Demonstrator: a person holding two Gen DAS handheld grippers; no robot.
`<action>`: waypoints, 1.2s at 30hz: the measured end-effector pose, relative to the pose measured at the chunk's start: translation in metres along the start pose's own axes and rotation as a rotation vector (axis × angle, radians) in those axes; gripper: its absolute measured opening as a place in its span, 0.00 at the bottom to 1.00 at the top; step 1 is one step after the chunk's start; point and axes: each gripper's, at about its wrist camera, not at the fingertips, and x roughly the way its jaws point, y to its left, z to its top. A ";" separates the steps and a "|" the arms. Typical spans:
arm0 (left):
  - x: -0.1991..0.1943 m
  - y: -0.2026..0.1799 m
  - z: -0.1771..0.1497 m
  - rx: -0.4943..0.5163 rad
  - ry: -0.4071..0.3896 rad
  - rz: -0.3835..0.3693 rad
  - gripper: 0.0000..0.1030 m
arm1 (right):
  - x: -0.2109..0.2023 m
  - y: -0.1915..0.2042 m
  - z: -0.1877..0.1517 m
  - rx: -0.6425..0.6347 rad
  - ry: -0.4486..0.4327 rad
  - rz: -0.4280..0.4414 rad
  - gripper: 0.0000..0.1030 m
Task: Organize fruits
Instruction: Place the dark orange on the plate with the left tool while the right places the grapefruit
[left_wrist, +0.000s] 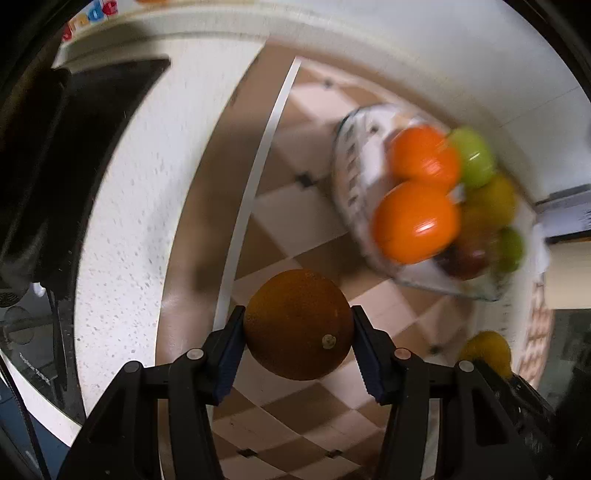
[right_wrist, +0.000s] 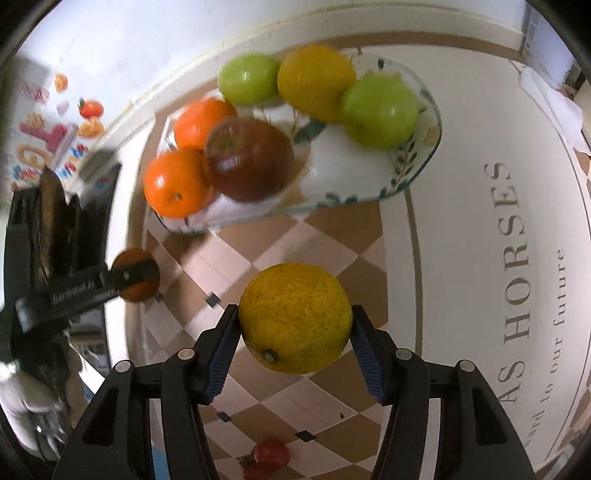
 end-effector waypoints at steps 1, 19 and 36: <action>-0.009 -0.004 0.002 0.001 -0.017 -0.016 0.51 | -0.006 -0.002 0.005 0.013 -0.018 0.010 0.60; 0.019 -0.038 0.126 0.017 0.075 -0.047 0.51 | 0.012 -0.028 0.072 0.188 -0.079 0.042 0.60; 0.009 -0.037 0.122 0.019 0.073 -0.014 0.82 | -0.017 -0.028 0.075 0.148 -0.118 0.001 0.85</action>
